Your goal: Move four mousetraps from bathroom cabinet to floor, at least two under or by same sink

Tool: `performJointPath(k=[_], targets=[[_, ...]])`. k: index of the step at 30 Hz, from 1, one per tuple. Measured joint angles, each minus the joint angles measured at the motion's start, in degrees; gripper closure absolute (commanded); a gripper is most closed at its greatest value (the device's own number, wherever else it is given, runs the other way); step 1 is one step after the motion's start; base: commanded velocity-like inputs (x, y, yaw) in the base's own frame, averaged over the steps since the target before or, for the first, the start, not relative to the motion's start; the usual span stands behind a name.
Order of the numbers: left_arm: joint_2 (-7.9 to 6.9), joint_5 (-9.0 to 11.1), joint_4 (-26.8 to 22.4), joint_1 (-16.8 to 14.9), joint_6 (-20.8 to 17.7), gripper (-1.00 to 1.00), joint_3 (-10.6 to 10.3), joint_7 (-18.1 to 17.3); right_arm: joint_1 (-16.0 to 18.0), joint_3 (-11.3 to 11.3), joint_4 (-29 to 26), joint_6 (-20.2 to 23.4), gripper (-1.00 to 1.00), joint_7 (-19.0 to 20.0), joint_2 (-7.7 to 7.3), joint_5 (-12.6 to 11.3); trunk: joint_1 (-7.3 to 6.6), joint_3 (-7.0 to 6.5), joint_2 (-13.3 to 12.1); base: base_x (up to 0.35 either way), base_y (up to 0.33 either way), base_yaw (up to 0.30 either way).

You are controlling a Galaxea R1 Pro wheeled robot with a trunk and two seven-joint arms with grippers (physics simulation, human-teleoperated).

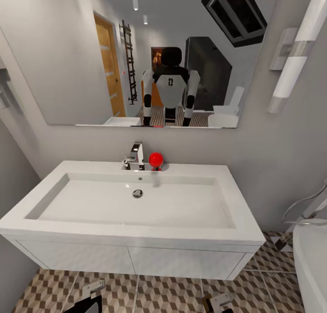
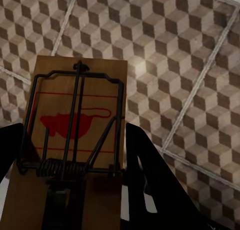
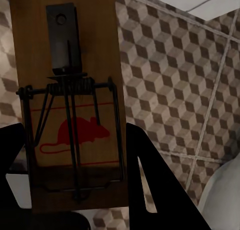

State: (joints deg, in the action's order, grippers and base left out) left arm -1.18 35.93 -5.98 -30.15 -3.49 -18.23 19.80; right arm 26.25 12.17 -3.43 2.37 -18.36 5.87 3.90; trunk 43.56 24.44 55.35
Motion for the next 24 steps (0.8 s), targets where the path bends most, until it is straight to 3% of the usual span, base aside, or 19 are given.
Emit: performJointPath(k=[19,24], targets=[[0.05,0.08,0.00,0.00,0.04,1.00,0.00,-0.01,0.00,0.07,-0.06,-0.06,1.00,0.00,0.00,0.04,4.18,3.42,7.63,0.000,0.000,0.000],[0.09,0.09,0.00,0.00,0.06,1.00,0.01,0.00,-0.01,0.25,-0.16,-2.94,1.00,-0.03,-0.06,0.09,5.27,4.31,9.63,0.000,0.000,0.000]])
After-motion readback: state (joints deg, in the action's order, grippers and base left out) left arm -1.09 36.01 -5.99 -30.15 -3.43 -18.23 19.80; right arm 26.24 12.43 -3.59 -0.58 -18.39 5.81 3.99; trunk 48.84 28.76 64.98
